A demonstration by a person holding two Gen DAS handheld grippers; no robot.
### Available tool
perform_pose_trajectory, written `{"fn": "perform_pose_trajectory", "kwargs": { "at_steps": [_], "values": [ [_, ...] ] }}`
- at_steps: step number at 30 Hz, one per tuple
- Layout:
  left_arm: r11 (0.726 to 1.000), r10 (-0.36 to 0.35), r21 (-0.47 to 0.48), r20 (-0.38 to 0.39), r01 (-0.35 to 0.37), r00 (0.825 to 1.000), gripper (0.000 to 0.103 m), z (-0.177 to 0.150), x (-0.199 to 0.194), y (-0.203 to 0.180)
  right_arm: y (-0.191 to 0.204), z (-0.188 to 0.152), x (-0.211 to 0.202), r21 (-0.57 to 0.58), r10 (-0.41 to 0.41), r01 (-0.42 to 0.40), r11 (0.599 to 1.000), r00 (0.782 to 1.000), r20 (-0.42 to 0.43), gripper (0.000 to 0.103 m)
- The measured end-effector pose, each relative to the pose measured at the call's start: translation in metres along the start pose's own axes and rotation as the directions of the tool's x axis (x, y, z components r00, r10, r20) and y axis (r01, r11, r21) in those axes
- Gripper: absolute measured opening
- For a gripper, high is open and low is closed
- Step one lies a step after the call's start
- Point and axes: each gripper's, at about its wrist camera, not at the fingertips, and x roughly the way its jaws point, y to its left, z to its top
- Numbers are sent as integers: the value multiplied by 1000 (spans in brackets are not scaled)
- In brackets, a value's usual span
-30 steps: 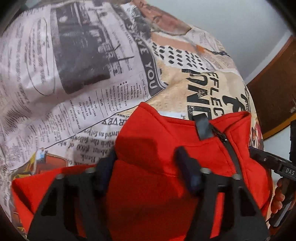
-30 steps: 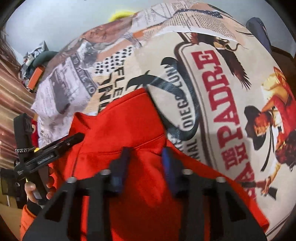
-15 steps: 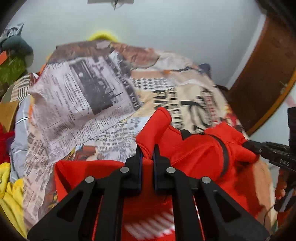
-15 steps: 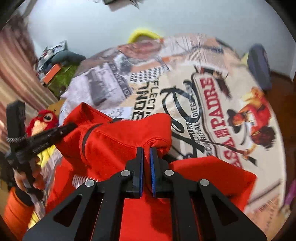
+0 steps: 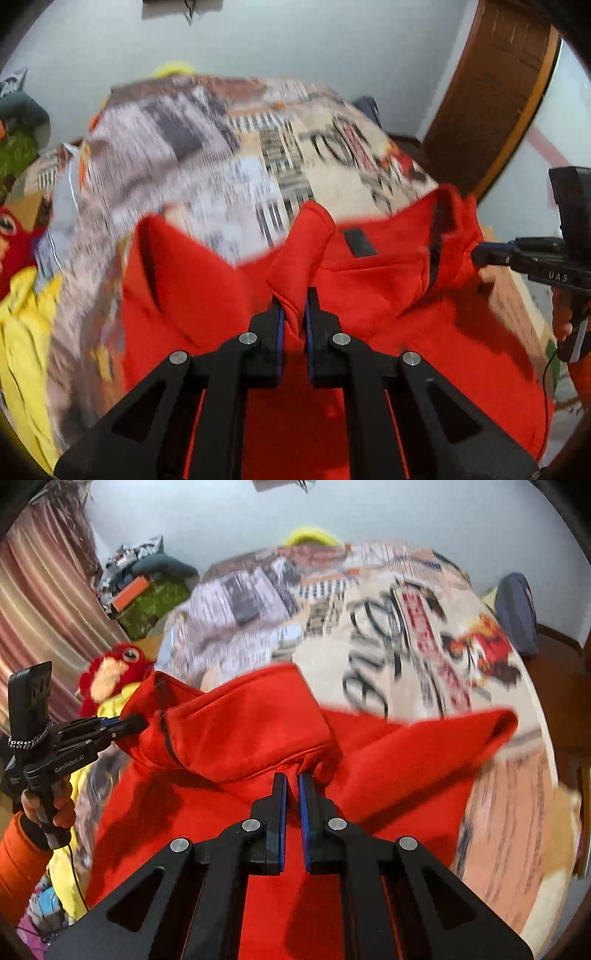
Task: Fold large clothes
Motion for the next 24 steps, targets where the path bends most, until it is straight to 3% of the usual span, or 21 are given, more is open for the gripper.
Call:
{"fn": "perform_pose_trajectory", "kwargs": {
  "at_steps": [5,9,12,16,18,24],
  "values": [
    [999,20,27,-86,-18,996,12,-51,9,-13,-5,-40,11,33,-61,63,997,996,-68,5],
    [995,73,71,-119,-65,990,12,-82,2,-22,-12,-53,3,71,-102,107,992,992,-68,5],
    [998,45,53,-128,-39,991,13,-95,-15,-15,-11,-54,-10,65,-121,125,990,991,-53,6],
    [997,73,38,-70,-71,995,16,-92,-49,-4,4,-49,-29,15,-145,145,989,989,2,6],
    [995,100,23,-21,-99,995,27,-84,-65,3,13,-41,-36,-9,-148,149,989,988,34,6],
    [982,182,-72,66,-177,981,32,-41,-79,30,36,-15,-29,-38,-142,146,988,985,99,19]
  ]
}}
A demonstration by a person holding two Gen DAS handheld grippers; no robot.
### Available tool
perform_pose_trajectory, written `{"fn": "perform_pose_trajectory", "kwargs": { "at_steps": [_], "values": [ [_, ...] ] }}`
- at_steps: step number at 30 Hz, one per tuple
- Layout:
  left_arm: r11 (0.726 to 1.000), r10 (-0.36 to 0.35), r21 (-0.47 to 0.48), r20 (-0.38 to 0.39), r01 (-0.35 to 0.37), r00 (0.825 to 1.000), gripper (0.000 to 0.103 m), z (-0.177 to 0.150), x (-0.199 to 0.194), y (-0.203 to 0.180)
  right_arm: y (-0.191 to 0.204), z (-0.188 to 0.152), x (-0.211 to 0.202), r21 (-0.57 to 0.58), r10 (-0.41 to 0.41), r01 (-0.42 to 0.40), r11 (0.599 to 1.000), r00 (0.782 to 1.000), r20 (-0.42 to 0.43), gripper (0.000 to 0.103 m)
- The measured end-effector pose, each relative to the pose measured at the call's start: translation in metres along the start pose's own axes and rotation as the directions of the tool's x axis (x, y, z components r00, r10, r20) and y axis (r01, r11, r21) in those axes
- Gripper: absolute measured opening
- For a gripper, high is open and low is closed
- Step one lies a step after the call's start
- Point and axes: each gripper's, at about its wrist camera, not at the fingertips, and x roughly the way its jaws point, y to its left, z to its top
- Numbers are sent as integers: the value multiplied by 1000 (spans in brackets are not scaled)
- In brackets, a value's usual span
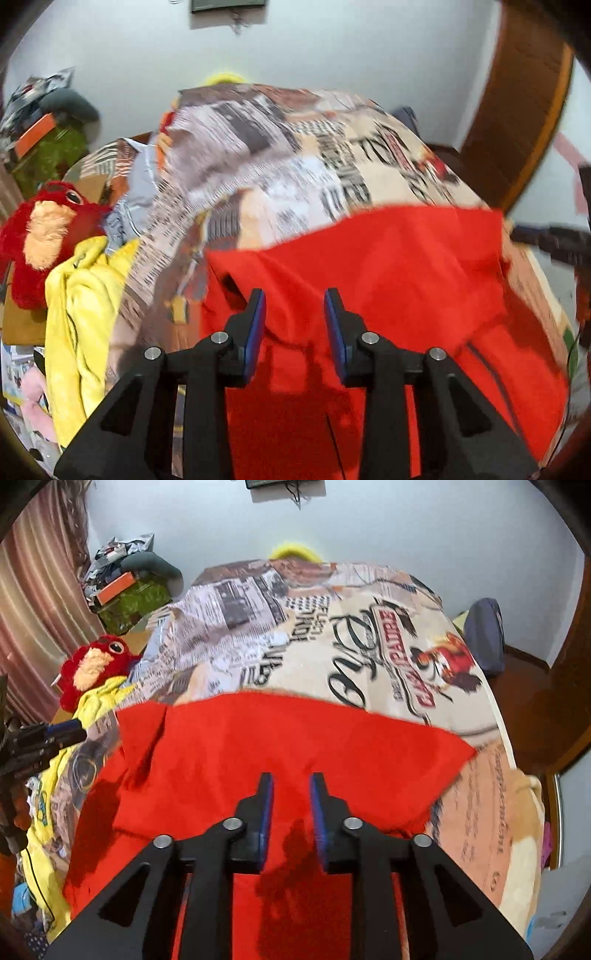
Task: Fold large clothes
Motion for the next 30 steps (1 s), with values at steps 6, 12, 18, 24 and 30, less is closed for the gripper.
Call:
{"fn": "perform_pose_trajectory", "kwargs": {
  "at_steps": [6,12,18,24,30],
  "values": [
    [999,-18,-47,-51,16,999,32,17,55,0,19,6,49,-14,33,-35,999,995,-99,20],
    [991,-4,-129,-214,-24,977,32,-20,119,17,7,-20,85,-19,-34,30,999,972,-232,20],
    [989,5,-143,-276,-46,961,32,-71,109,46,-27,-46,58,35,-2,9,999,978,-208,32],
    [972,-23,-234,-205,-26,978,35,-67,73,80,-39,-45,39,66,-49,63,996,979,-197,32],
    [928,-133,-366,-151,70,980,50,-34,88,101,-44,-19,30,77,-111,120,990,987,-114,39]
  ]
}}
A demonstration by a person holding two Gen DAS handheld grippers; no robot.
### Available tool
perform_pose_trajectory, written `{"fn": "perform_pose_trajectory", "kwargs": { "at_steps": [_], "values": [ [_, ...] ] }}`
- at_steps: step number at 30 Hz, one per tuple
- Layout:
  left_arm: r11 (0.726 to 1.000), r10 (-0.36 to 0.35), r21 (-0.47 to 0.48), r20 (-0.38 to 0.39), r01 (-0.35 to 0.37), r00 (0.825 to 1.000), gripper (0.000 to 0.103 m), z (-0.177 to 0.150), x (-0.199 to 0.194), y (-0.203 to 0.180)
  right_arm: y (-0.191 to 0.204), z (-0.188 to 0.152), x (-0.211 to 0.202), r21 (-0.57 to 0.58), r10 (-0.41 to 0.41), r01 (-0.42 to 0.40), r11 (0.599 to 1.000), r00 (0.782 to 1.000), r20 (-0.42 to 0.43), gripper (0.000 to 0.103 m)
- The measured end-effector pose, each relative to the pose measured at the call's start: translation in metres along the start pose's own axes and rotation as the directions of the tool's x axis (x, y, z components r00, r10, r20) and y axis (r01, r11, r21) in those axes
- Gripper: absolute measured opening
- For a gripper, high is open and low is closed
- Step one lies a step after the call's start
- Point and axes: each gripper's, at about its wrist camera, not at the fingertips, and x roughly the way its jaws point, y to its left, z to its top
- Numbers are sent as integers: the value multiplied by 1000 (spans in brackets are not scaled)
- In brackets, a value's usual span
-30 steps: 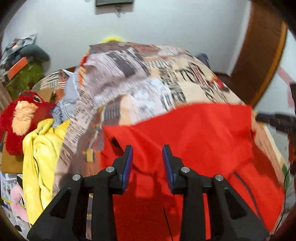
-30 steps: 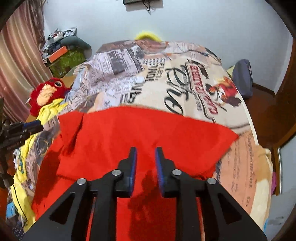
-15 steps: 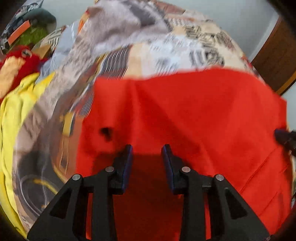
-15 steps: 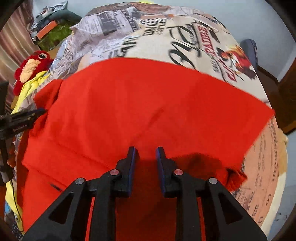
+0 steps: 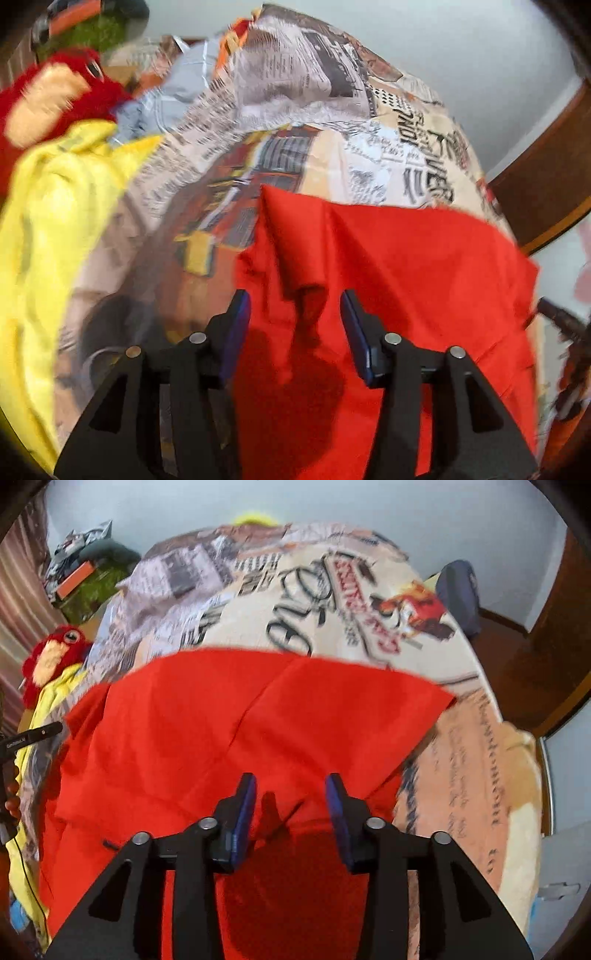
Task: Fold large clothes
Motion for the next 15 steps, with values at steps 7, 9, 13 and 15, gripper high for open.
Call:
{"fn": "perform_pose_trajectory", "kwargs": {
  "at_steps": [7,9,13,15],
  "values": [
    [985,-91,-150,-69,80,993,42,18,53,7,3,18,23,-12,-35,35,999,999,7,49],
    [991,-30,-129,-33,25,999,8,24,53,5,2,19,34,-27,-52,51,998,998,-20,49],
    [991,109,-91,94,-100,990,5,32,33,12,-6,11,59,-53,-129,125,991,989,-71,50],
    [983,172,-92,134,-161,976,5,36,23,19,-14,7,59,-45,-126,124,991,991,-43,60]
  ]
}}
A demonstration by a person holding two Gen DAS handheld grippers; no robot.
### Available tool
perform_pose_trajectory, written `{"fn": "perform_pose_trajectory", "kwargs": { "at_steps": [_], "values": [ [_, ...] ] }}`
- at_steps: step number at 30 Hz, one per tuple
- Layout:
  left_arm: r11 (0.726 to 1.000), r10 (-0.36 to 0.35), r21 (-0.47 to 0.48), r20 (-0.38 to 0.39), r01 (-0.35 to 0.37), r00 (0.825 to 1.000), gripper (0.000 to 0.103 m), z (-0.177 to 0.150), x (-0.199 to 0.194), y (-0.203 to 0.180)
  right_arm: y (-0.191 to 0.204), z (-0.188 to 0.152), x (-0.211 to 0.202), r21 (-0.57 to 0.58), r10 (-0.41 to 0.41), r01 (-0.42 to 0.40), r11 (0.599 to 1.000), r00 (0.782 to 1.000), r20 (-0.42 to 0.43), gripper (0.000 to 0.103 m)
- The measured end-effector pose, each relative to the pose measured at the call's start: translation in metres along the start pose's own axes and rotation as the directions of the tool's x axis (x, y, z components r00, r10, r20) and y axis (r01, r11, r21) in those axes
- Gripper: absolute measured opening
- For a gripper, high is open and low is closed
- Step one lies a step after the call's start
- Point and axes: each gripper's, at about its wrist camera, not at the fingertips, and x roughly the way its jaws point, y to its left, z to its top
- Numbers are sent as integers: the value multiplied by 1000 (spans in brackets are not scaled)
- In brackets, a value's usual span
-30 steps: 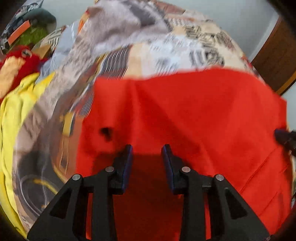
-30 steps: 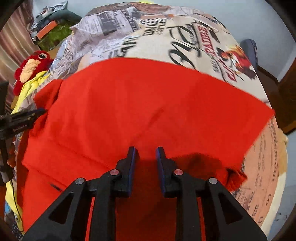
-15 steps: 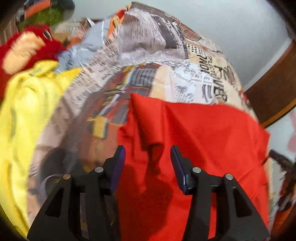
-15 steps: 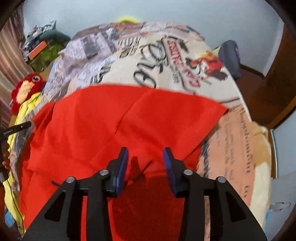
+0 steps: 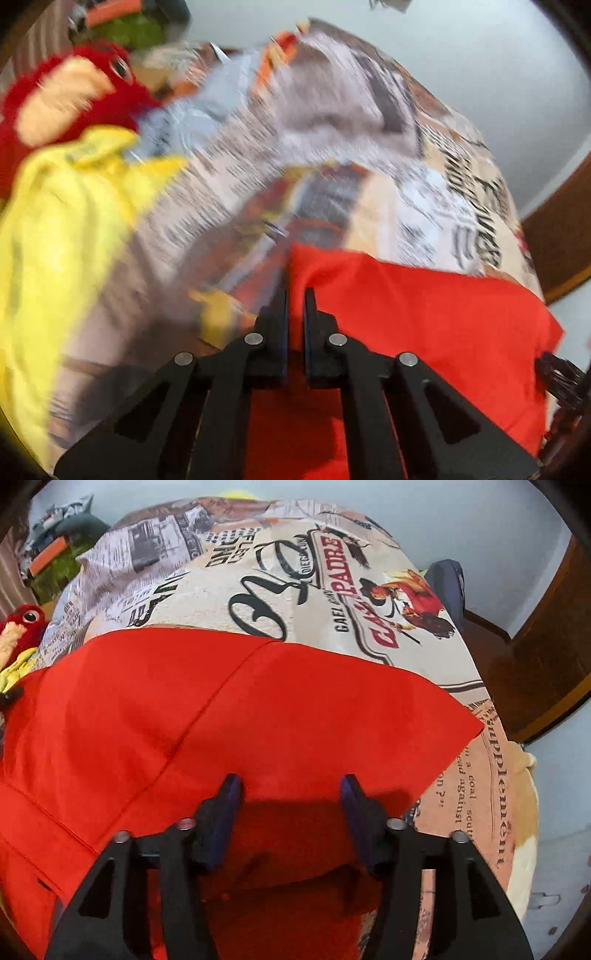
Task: Fold large clothes
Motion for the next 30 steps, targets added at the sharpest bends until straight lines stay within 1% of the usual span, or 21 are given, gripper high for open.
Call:
{"fn": "perform_pose_trajectory", "kwargs": {
  "at_steps": [1,2,3,4,5,7,10,13,15,17,19,21,24,28,30],
  "values": [
    [998,56,2,25,-56,998,4,2,-4,5,-6,-3,-1,20,-4,4,1000,1000,6,62],
    [993,120,9,45,-121,992,0,4,-5,11,-12,-4,-1,36,0,0,999,1000,5,63],
    [981,191,15,64,-192,980,0,4,-7,17,-19,-5,-1,61,13,-13,998,1000,5,63],
    [976,215,6,54,-216,975,0,4,-6,27,-24,-6,-2,83,17,-17,996,1000,6,64],
    [977,211,-9,32,-211,977,0,2,-6,35,-29,-8,-2,100,7,-8,995,1000,3,64],
    [986,160,-41,-17,-161,987,0,-3,-6,52,-38,-11,-2,131,-34,36,991,999,-14,64],
    [992,119,-37,-26,-120,992,0,-13,-18,57,-53,-18,-9,211,-27,35,977,999,-40,64],
    [998,63,-1,-30,-63,998,2,-20,-31,41,-59,-22,-27,250,10,-3,968,1000,-25,64],
    [998,36,59,-33,-34,999,5,-23,-38,19,-52,-22,-42,233,36,-36,972,999,5,66],
    [992,12,128,-31,-8,999,7,-26,-44,-9,-38,-19,-57,193,56,-62,979,998,38,66],
    [979,-21,204,-25,25,999,17,-31,-50,-42,-22,-14,-67,140,78,-86,986,995,63,66],
    [963,-57,261,-27,62,998,39,-38,-52,-72,-6,-11,-70,88,95,-102,991,993,74,66],
    [934,-95,341,-56,109,994,52,-54,-50,-113,16,-9,-63,28,116,-117,993,992,54,66],
    [908,-79,402,-115,119,990,54,-76,-34,-141,34,-23,-41,-20,106,-107,994,994,-27,66],
    [899,-40,426,-151,102,988,56,-90,-24,-144,37,-36,-35,-44,94,-97,994,994,-62,66]
  ]
}}
